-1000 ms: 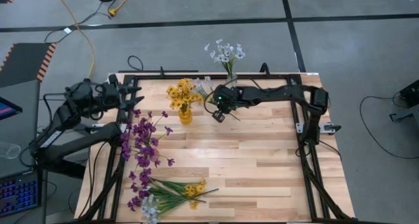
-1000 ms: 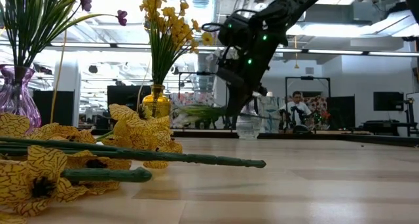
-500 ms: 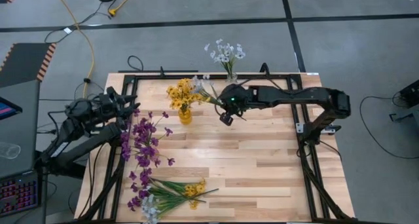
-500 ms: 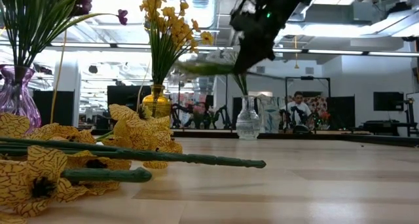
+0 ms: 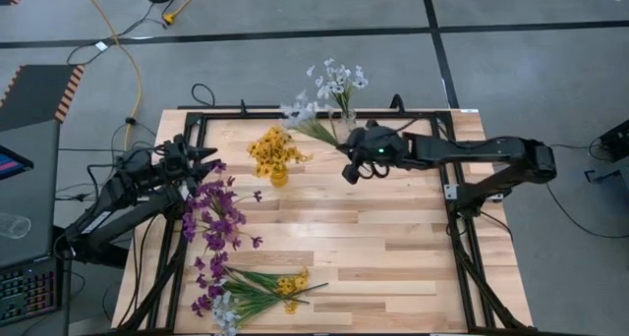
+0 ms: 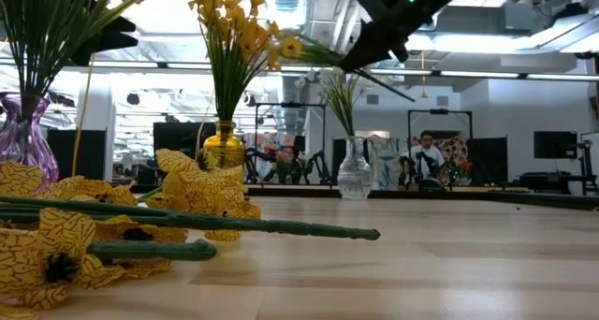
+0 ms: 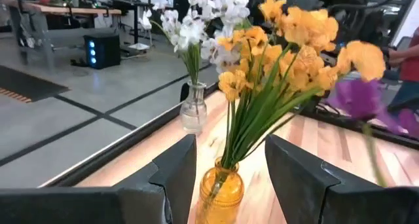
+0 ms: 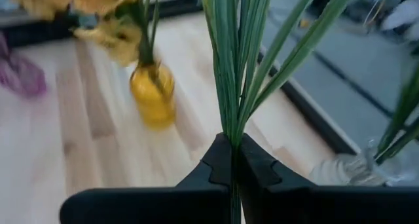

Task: Sort flowers into vase by color
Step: Put the top white flowers into the transparent vase

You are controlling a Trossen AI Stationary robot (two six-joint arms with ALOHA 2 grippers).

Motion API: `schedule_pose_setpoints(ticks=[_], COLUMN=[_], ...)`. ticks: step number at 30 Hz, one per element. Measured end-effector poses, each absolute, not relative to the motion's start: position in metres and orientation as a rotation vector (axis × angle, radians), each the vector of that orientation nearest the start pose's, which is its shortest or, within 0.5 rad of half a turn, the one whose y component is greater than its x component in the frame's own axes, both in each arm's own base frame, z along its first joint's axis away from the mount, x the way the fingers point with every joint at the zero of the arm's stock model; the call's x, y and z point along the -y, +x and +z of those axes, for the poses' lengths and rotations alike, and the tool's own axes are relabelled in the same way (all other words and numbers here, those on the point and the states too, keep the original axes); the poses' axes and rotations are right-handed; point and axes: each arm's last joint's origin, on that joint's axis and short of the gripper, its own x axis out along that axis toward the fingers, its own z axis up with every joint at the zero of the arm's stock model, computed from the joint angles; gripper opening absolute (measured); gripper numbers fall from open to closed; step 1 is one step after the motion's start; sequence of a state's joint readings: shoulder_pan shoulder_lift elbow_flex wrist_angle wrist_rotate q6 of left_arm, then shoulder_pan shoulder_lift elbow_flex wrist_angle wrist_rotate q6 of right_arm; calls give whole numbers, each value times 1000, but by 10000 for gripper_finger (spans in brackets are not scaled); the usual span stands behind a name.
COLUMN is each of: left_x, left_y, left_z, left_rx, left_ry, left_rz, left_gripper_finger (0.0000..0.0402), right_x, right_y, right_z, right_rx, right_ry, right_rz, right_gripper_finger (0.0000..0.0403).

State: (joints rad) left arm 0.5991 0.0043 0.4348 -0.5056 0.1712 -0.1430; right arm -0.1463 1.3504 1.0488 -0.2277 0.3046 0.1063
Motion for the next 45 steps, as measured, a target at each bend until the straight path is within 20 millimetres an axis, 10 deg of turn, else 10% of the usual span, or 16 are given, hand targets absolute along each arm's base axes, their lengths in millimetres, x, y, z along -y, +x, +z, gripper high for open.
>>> schedule_pose_setpoints(ticks=[24, 45], left_x=[-24, -24], left_y=[44, 44], left_z=[255, 255], left_rx=[-38, -37], left_ry=[-161, -165], left_rz=[431, 430], left_gripper_finger=[169, 169], right_x=[89, 145], right_y=[258, 271], right_z=[280, 236], right_rx=[111, 358], right_ry=[-287, -434], right_rz=[-604, -704], right_gripper_finger=[33, 33])
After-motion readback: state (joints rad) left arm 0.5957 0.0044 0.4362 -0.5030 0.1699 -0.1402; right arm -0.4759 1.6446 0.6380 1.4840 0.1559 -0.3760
